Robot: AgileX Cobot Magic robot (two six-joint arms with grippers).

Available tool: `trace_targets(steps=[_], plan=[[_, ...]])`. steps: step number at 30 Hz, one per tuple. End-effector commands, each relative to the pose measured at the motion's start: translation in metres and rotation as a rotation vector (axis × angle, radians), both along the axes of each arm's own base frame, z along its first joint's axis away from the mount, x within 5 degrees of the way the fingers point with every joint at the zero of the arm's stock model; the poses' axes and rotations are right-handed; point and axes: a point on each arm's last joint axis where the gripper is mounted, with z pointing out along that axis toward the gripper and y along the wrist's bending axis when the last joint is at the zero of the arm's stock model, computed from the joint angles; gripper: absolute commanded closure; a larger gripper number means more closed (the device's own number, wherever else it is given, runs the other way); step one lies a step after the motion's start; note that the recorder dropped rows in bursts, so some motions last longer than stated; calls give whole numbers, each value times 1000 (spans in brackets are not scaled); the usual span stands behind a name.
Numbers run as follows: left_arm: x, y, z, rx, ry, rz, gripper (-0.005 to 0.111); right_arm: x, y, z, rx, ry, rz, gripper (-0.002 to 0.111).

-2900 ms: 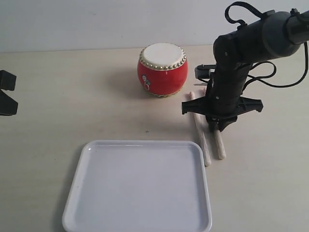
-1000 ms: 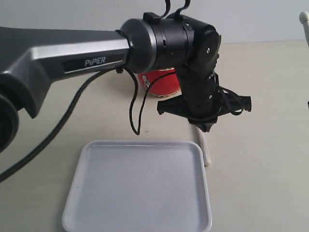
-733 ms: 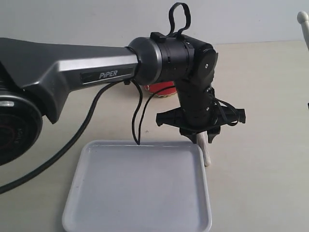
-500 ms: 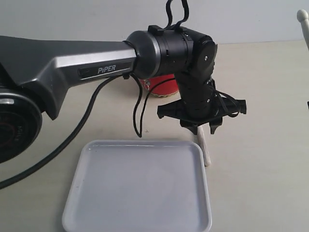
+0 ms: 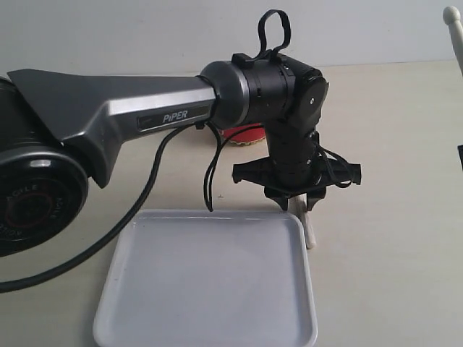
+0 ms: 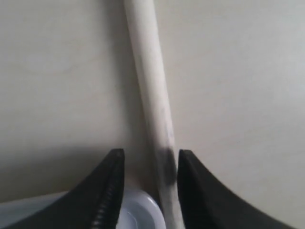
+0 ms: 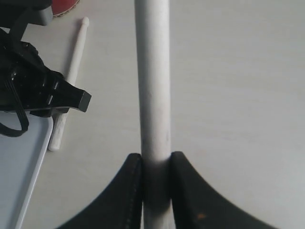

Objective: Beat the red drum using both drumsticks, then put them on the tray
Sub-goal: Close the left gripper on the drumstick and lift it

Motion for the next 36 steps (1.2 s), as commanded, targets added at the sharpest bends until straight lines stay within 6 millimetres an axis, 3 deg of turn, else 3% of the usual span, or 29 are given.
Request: trace_targets(steps=[1,13,36], plan=[[3,0,5,-12,-21,-1,69,0,0,1,-4,-27,13,108],[10,0,10,-38,-39,38,69,0,0,1,-3,-28,13,108],[14,0,2,-38,-24,51,69,3,1,3,9,-64,22,108]])
